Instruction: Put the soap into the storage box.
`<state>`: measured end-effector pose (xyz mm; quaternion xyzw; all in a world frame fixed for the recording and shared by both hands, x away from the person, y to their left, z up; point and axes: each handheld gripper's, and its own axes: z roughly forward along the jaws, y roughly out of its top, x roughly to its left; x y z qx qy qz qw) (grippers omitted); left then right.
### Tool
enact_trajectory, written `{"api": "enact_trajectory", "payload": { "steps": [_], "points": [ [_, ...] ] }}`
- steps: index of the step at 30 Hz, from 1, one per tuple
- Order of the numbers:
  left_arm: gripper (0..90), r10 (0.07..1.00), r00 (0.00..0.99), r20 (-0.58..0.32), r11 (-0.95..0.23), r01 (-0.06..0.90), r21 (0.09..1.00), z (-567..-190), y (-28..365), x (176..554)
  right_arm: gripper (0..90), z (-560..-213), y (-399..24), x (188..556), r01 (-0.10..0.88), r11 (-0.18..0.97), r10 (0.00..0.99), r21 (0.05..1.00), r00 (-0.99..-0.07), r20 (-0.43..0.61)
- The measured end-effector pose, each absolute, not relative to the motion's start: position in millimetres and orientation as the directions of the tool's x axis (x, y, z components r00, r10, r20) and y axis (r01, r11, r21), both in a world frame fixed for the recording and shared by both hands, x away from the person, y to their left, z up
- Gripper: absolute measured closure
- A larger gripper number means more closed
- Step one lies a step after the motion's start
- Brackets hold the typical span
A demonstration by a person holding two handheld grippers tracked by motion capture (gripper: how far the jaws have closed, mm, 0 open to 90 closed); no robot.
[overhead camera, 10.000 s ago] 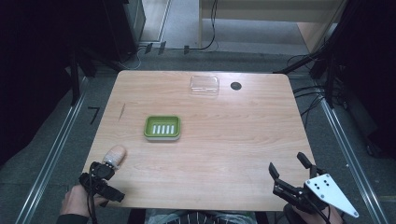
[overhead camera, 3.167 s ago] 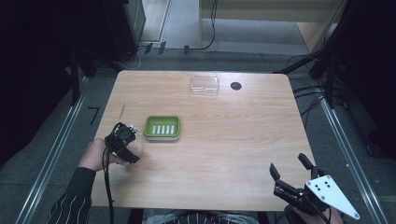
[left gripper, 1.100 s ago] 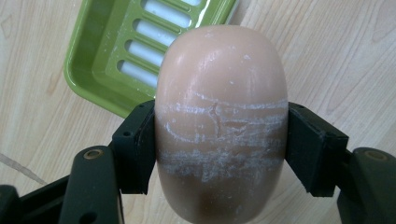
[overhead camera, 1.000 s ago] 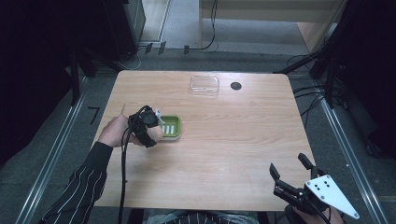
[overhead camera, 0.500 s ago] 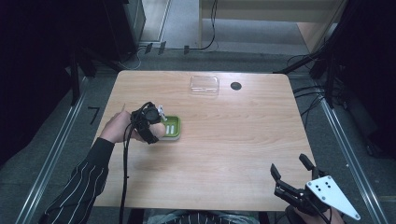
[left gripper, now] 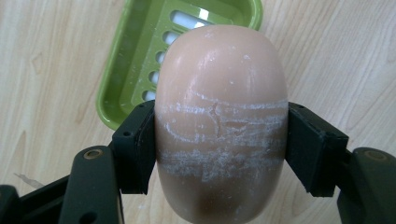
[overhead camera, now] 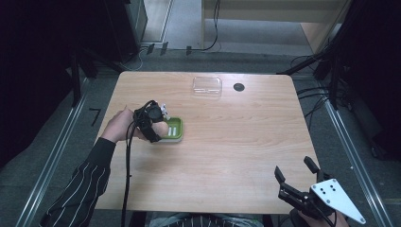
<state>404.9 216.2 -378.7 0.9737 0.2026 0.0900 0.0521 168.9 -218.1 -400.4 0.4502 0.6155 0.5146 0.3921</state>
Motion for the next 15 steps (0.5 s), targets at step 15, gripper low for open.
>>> {"api": "enact_trajectory", "payload": {
  "steps": [15],
  "points": [
    [33.4, 0.385, 0.91, 0.153, -0.92, 0.366, 0.14, -381.0, 221.0, 413.3, 13.2, -399.7, -216.0, 167.9, 0.155, 0.067, 0.959, 0.986, -0.284, -0.021]
  ]
}}
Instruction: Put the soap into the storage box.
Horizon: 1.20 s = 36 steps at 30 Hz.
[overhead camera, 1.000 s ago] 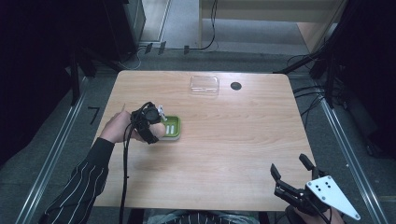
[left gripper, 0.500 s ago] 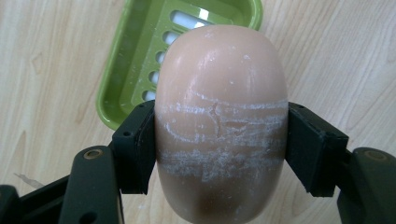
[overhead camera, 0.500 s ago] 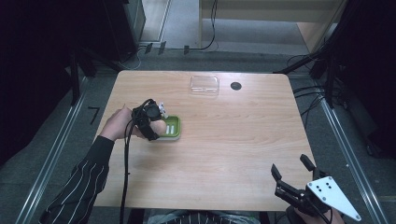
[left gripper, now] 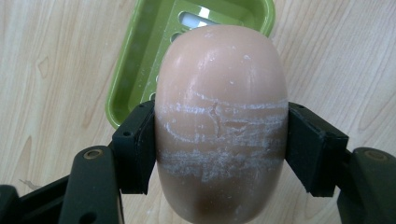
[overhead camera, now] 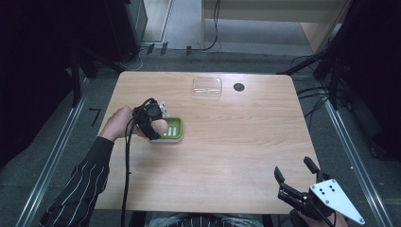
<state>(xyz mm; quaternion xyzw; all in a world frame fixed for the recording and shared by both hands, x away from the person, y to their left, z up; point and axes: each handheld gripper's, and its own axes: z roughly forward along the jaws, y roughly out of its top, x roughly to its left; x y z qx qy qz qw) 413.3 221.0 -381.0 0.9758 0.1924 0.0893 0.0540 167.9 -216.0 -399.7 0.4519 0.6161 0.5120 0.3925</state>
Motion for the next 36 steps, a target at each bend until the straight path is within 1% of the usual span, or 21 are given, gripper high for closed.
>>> {"api": "enact_trajectory", "payload": {
  "steps": [10, 17, 31, 36],
  "points": [
    [33.4, 0.334, 0.926, 0.177, -0.939, 0.311, 0.147, -379, 215, 419, 13.2, -400, -216, 168, 0.153, 0.068, 0.959, 0.986, -0.282, -0.023],
    [33.4, 0.319, 0.93, 0.181, -0.943, 0.293, 0.158, -378, 211, 422, 13.2, -400, -216, 168, 0.154, 0.067, 0.959, 0.986, -0.283, -0.021],
    [33.4, 0.241, 0.951, 0.196, -0.965, 0.214, 0.149, -387, 203, 428, 13.2, -400, -216, 168, 0.154, 0.07, 0.96, 0.986, -0.279, -0.024],
    [33.3, 0.194, 0.961, 0.197, -0.973, 0.162, 0.166, -394, 203, 430, 13.3, -400, -217, 168, 0.157, 0.071, 0.961, 0.985, -0.277, -0.025]
  ]
}}
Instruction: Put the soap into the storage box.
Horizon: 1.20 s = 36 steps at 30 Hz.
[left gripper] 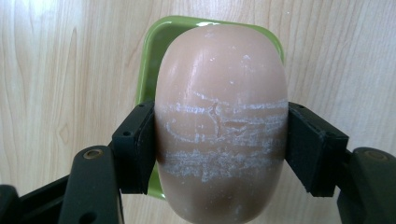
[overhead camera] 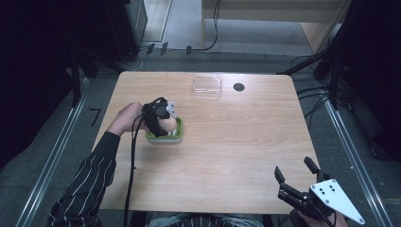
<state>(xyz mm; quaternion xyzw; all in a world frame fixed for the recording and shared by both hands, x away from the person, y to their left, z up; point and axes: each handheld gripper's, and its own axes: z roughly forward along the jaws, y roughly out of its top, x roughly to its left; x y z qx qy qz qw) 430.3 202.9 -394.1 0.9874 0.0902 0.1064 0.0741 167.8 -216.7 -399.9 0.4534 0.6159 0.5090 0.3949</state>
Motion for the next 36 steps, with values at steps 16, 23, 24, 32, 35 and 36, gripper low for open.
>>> {"api": "enact_trajectory", "payload": {
  "steps": [16, 23, 24, 32, 35, 36],
  "points": [
    [33.3, 0.207, 0.961, 0.183, -0.971, 0.18, 0.155, -410, 208, 443, 13.2, -400, -217, 168, 0.161, 0.072, 0.961, 0.984, -0.274, -0.026],
    [33.3, 0.197, 0.963, 0.186, -0.974, 0.171, 0.147, -416, 205, 447, 13.2, -400, -217, 168, 0.162, 0.071, 0.961, 0.984, -0.275, -0.025],
    [33.3, 0.2, 0.962, 0.184, -0.973, 0.174, 0.151, -417, 205, 447, 13.2, -400, -217, 168, 0.162, 0.071, 0.961, 0.984, -0.274, -0.024],
    [33.2, 0.207, 0.961, 0.182, -0.973, 0.182, 0.142, -425, 203, 451, 13.2, -400, -217, 168, 0.163, 0.072, 0.961, 0.984, -0.274, -0.025],
    [33.2, 0.206, 0.961, 0.183, -0.973, 0.181, 0.145, -425, 204, 451, 13.2, -400, -217, 168, 0.163, 0.072, 0.961, 0.984, -0.274, -0.025],
    [33.2, 0.205, 0.962, 0.18, -0.973, 0.18, 0.144, -426, 204, 451, 13.2, -400, -217, 168, 0.163, 0.072, 0.961, 0.984, -0.274, -0.025]
  ]
}}
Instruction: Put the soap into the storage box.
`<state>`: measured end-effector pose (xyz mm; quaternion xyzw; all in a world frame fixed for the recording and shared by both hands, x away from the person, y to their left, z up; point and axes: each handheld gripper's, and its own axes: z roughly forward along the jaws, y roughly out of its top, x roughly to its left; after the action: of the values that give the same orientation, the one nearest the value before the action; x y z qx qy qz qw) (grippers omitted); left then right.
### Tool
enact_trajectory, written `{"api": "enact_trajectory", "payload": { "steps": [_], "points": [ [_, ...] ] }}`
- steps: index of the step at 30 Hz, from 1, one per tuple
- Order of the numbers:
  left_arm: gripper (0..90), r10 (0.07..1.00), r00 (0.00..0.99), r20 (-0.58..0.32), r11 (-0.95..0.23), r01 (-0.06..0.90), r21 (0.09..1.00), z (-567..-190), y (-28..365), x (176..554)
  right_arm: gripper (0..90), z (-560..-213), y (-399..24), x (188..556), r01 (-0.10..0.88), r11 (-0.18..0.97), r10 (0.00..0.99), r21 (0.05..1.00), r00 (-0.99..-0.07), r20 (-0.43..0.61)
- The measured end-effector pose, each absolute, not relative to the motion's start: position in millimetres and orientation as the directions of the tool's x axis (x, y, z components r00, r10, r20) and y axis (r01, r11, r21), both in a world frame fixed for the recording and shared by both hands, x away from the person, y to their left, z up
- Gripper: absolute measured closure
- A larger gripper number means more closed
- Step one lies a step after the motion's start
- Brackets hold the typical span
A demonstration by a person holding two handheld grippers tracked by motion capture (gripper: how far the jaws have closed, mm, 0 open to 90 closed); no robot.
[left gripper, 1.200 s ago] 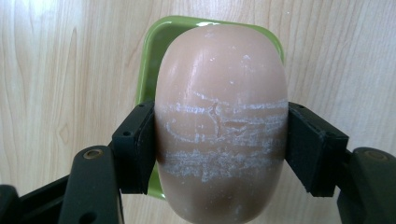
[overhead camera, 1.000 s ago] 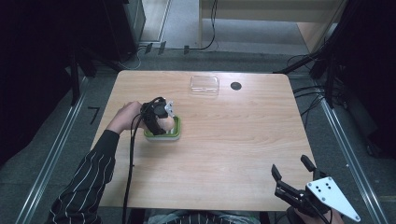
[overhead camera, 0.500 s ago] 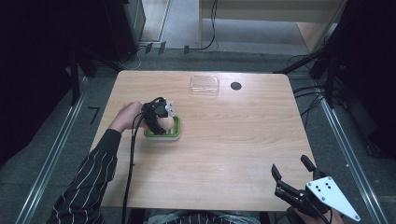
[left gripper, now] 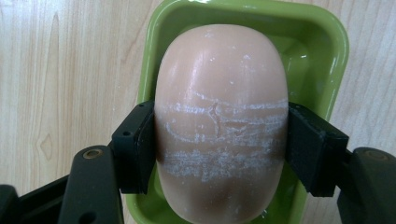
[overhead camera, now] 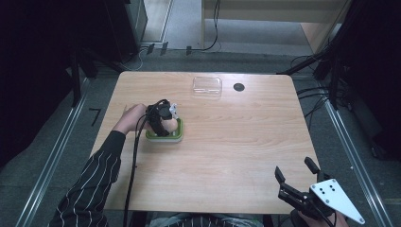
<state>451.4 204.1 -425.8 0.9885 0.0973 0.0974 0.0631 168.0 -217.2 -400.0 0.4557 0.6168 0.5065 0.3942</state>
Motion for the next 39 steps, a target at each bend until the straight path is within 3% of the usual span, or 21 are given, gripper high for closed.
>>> {"api": "enact_trajectory", "payload": {
  "steps": [27, 33, 39],
  "points": [
    [30.5, 0.188, 0.97, 0.154, -0.971, 0.16, 0.178, -427, 208, 452, 13.2, -400, -217, 168, 0.162, 0.072, 0.961, 0.984, -0.274, -0.025],
    [26.1, 0.209, 0.967, 0.149, -0.968, 0.182, 0.174, -422, 210, 452, 13.2, -400, -217, 168, 0.162, 0.072, 0.961, 0.984, -0.274, -0.025],
    [16.2, 0.239, 0.96, 0.146, -0.966, 0.219, 0.137, -415, 211, 448, 13.2, -400, -217, 168, 0.161, 0.071, 0.961, 0.984, -0.275, -0.025]
  ]
}}
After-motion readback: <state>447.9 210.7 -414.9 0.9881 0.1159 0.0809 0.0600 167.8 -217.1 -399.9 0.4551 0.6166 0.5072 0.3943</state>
